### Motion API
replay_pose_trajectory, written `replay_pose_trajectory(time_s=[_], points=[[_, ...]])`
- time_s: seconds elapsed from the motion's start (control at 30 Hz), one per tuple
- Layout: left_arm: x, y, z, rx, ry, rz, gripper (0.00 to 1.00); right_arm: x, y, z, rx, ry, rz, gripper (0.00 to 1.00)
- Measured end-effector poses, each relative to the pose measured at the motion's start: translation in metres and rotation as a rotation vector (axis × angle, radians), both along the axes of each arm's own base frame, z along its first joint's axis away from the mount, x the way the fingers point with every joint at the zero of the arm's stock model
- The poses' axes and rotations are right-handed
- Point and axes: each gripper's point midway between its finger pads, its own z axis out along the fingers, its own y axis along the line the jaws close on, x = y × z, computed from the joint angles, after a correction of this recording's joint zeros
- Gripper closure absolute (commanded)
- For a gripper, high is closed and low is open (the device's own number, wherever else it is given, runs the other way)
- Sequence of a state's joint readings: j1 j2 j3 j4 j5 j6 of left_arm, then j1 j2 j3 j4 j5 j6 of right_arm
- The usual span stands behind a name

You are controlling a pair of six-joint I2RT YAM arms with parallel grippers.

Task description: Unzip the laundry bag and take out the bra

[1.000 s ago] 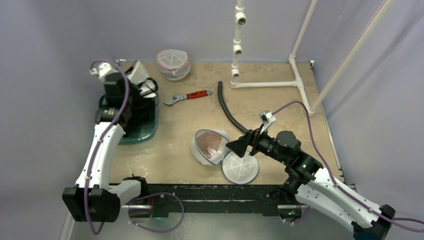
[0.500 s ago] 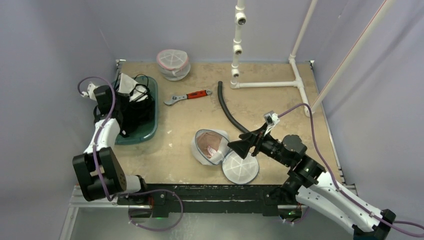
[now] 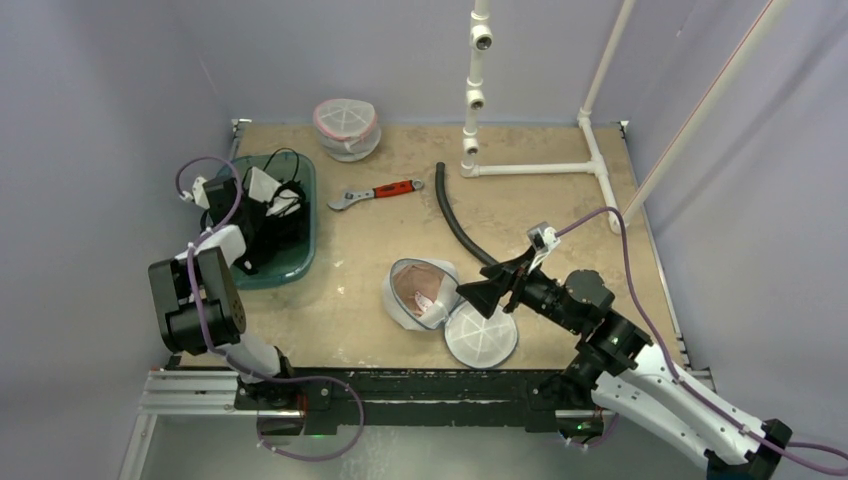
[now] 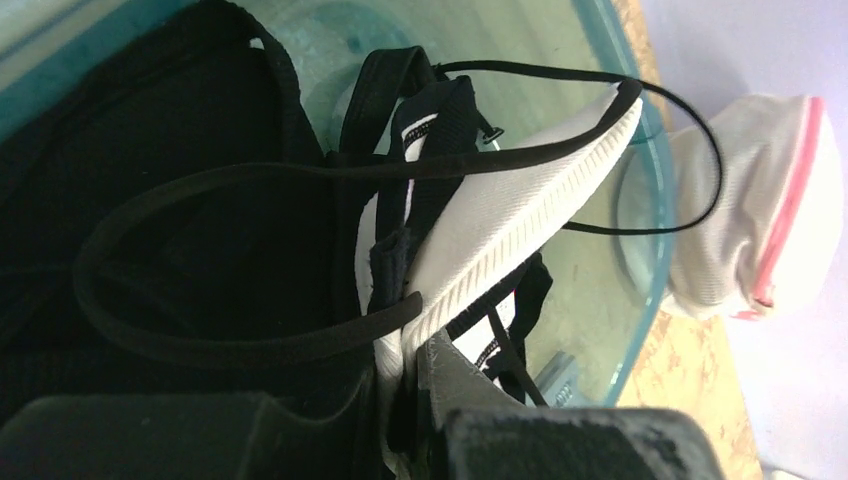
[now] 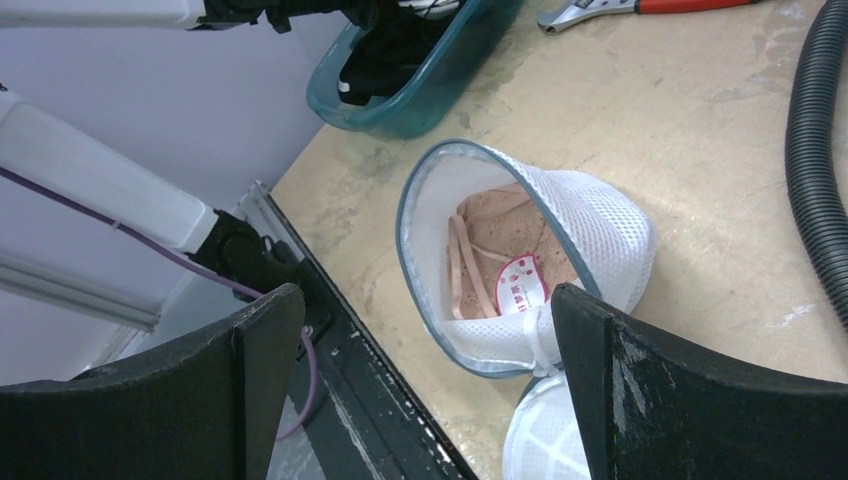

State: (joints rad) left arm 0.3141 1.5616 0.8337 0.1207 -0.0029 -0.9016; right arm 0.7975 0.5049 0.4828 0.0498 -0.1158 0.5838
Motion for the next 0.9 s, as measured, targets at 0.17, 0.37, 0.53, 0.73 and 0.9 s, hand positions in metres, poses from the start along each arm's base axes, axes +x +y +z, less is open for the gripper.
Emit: replay_pose_trajectory(time_s=[0.17, 0.37, 0.53, 0.73, 0.9], points=[[0.01, -0.004, -0.023, -0.03, 0.021, -0.036, 0.77, 0.004, -0.002, -0.001, -0.006, 0.0, -0.024, 0.05], [0.01, -0.005, -0.015, -0.028, 0.015, -0.042, 0.48, 0.007, -0.005, -0.002, -0.009, -0.001, -0.045, 0.05], [-0.005, 0.003, 0.018, 0.033, 0.014, -0.003, 0.39, 0.008, -0.003, -0.006, -0.025, 0.004, -0.045, 0.04], [-0.04, 0.014, 0.057, 0.117, 0.035, 0.081, 0.32, 0.01, -0.002, -0.011, -0.048, 0.012, -0.045, 0.04], [-0.069, -0.007, 0.099, 0.202, 0.003, 0.075, 0.29, 0.014, -0.004, -0.012, -0.056, 0.014, -0.067, 0.04]])
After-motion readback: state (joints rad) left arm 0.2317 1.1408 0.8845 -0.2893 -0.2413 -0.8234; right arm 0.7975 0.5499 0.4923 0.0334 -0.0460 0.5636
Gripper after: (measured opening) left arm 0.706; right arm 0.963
